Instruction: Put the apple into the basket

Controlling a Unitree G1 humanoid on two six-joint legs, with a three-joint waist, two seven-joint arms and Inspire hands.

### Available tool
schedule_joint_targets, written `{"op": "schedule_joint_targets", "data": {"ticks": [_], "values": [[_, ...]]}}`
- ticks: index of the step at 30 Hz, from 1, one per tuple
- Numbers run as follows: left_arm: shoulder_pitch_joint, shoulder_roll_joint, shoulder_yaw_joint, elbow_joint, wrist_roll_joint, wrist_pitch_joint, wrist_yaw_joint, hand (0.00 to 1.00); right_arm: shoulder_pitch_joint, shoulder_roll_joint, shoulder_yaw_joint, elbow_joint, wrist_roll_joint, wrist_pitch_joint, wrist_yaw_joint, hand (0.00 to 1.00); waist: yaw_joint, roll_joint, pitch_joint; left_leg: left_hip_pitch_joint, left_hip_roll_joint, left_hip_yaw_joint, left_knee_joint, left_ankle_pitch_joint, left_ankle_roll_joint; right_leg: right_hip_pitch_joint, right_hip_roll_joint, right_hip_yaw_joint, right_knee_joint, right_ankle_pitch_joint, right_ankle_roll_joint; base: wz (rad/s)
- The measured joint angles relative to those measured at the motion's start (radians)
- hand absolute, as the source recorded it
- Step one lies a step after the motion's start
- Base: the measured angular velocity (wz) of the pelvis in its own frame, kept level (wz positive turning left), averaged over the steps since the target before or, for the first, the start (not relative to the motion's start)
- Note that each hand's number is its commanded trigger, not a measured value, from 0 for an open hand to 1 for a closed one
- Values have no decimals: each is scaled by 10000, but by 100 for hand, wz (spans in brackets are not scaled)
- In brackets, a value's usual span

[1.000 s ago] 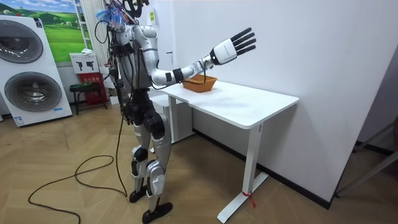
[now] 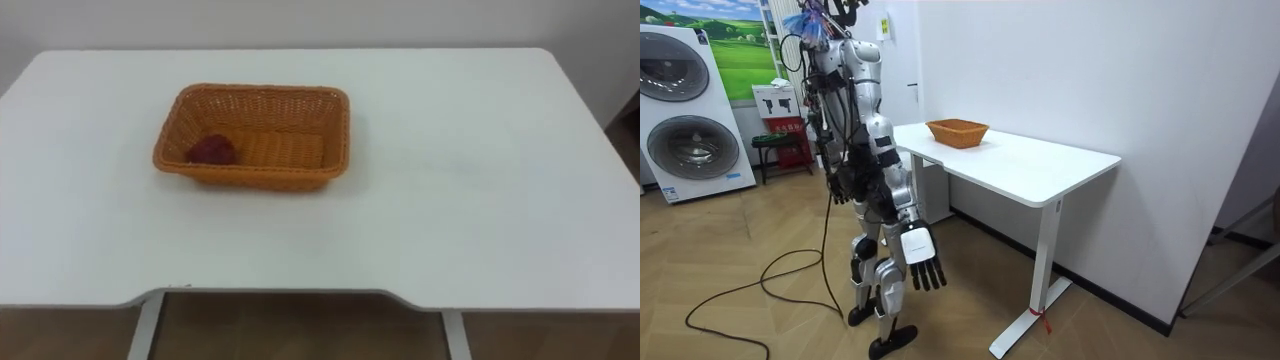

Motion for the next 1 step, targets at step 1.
{"op": "schedule_joint_targets", "data": {"ticks": [1], "values": [[-12, -18, 0, 2, 5, 2, 7, 0, -33, 7, 291, -7, -313, 100, 295, 0, 59, 1, 0, 1, 6, 39, -22, 0, 0, -28, 5, 4, 4, -4, -4, -4]]}}
